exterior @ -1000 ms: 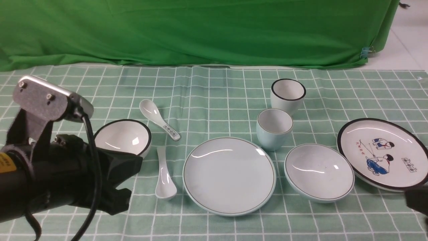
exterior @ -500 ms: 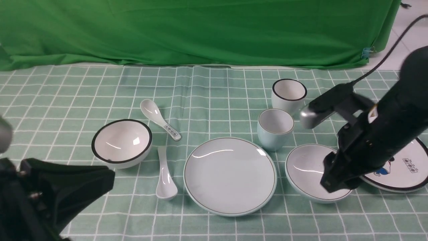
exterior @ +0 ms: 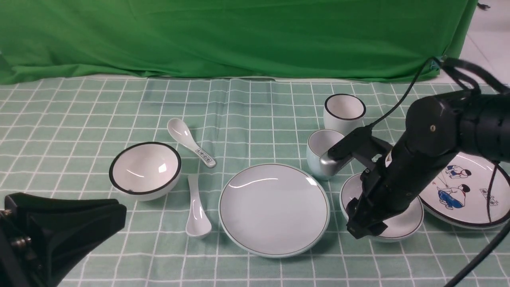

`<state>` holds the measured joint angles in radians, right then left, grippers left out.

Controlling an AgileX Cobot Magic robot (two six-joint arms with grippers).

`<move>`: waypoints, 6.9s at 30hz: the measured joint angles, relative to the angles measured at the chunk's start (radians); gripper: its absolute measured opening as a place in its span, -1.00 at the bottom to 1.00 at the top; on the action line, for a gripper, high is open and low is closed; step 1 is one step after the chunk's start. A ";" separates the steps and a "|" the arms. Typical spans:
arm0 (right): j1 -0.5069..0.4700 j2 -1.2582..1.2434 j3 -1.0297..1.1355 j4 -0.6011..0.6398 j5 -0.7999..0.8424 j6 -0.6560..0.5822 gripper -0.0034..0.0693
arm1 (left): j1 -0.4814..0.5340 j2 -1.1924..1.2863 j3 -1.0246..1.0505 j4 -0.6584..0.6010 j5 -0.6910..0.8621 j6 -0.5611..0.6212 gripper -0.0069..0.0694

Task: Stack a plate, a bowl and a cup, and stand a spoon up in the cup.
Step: Use the right arm to grab a blue rice bowl, then use the right arm to put the blue rice bowl into the blue large plate in the middle, then use the right arm to grab a blue teacup, then use the right arm to put the blue teacup into the blue rice bowl in the middle, then use the left arm to grab a blue soup spoon

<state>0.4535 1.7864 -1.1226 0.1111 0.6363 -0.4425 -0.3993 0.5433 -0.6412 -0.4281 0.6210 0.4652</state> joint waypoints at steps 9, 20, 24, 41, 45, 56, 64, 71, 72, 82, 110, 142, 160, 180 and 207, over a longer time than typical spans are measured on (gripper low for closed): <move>0.004 0.067 0.000 -0.021 -0.042 -0.012 0.10 | 0.000 0.000 0.000 0.000 0.000 0.000 -0.77; 0.026 0.027 -0.019 -0.050 0.002 -0.018 -0.44 | 0.000 0.000 0.000 0.000 0.001 0.004 -0.77; 0.128 -0.043 -0.076 -0.059 0.092 0.054 -0.67 | 0.000 0.000 0.000 0.004 0.002 0.005 -0.77; 0.347 0.168 -0.349 -0.064 0.080 0.092 -0.67 | 0.000 0.000 0.000 0.007 0.002 0.008 -0.77; 0.348 0.195 -0.359 -0.135 0.053 0.123 -0.67 | 0.000 0.000 0.000 0.007 0.002 0.008 -0.77; 0.407 0.208 -0.361 -0.140 0.051 0.157 -0.48 | 0.000 0.000 0.000 0.007 -0.002 0.011 -0.77; 0.409 0.226 -0.361 -0.132 0.058 0.175 0.33 | 0.000 0.000 0.000 0.007 -0.002 0.011 -0.77; 0.400 0.226 -0.361 -0.183 0.057 0.220 0.36 | 0.000 0.000 0.000 0.007 -0.002 0.011 -0.77; 0.395 0.226 -0.361 -0.187 0.057 0.227 0.34 | 0.000 0.000 0.000 0.007 -0.002 0.011 -0.77; 0.397 0.188 -0.362 -0.193 0.067 0.254 0.34 | 0.000 0.000 0.000 0.012 -0.002 0.011 -0.77; 0.069 0.342 -0.762 -0.170 0.375 0.196 0.33 | 0.000 0.000 0.000 0.026 -0.038 0.012 -0.77; 0.177 0.268 -0.798 -0.085 0.489 0.186 -0.67 | 0.000 0.000 0.000 0.030 -0.038 0.033 -0.77; 0.306 0.364 -0.747 -0.054 0.453 0.212 -0.67 | 0.000 0.000 0.000 0.033 -0.024 0.038 -0.77; 0.307 0.360 -0.807 -0.057 0.474 0.272 0.64 | 0.000 0.007 0.000 0.033 -0.010 0.032 -0.77; 0.307 -0.552 -0.093 -0.184 0.351 0.299 -0.79 | 0.000 0.955 -0.438 0.123 0.193 -0.295 -0.77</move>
<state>0.7610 1.2342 -1.2155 -0.0726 0.9875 -0.1439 -0.3995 1.4982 -1.0796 -0.3048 0.8136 0.1706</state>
